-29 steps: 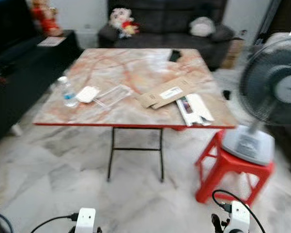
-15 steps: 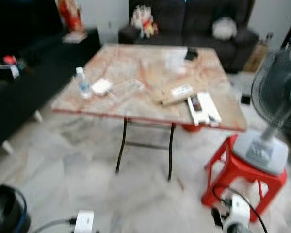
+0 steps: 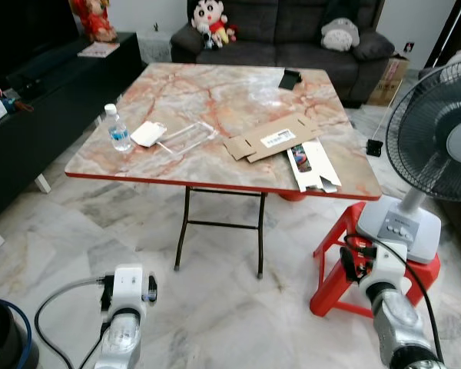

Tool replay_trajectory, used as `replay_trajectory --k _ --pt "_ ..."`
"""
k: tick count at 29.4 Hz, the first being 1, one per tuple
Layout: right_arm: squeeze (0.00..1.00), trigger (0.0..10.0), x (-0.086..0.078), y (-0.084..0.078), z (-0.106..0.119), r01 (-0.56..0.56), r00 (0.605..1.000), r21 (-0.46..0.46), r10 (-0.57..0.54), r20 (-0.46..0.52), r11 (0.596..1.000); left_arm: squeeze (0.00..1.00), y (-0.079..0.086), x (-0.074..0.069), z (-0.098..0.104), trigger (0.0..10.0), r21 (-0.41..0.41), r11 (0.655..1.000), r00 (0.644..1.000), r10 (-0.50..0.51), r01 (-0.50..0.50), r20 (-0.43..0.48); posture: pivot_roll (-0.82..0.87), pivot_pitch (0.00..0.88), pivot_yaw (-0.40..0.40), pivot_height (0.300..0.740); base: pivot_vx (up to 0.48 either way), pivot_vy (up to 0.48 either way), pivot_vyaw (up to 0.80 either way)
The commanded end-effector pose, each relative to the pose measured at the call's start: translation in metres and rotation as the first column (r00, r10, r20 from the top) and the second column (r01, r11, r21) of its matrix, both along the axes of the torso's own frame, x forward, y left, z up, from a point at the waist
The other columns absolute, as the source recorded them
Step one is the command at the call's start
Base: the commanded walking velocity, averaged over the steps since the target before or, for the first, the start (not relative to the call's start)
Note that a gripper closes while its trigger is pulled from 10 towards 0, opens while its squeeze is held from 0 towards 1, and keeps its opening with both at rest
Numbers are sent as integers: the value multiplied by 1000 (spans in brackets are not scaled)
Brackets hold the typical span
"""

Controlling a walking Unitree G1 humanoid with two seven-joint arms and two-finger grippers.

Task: Picking trash to rubbish bin

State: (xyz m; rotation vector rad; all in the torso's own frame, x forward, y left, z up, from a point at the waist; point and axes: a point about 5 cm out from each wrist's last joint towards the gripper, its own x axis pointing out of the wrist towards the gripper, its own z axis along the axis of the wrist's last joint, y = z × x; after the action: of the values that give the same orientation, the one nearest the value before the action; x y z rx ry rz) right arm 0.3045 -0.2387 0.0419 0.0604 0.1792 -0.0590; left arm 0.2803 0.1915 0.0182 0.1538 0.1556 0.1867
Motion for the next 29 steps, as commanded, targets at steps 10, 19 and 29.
replay_trajectory --k 10,19,29 --pt "0 10000 48 68 75 -160 932 45 136 335 986 0 -52 55 93 10000 56 983 917 -182 174 355 1 22 -31 740 0 0 0" --pt "0 10000 51 82 92 -219 899 50 182 398 974 0 -55 57 101 10000 64 980 907 -198 187 372 -5 20 -27 740 236 0 0" --pt "0 10000 49 88 87 -232 905 43 199 375 972 0 -42 54 104 10000 69 987 913 -161 145 376 7 27 -32 740 349 0 304"
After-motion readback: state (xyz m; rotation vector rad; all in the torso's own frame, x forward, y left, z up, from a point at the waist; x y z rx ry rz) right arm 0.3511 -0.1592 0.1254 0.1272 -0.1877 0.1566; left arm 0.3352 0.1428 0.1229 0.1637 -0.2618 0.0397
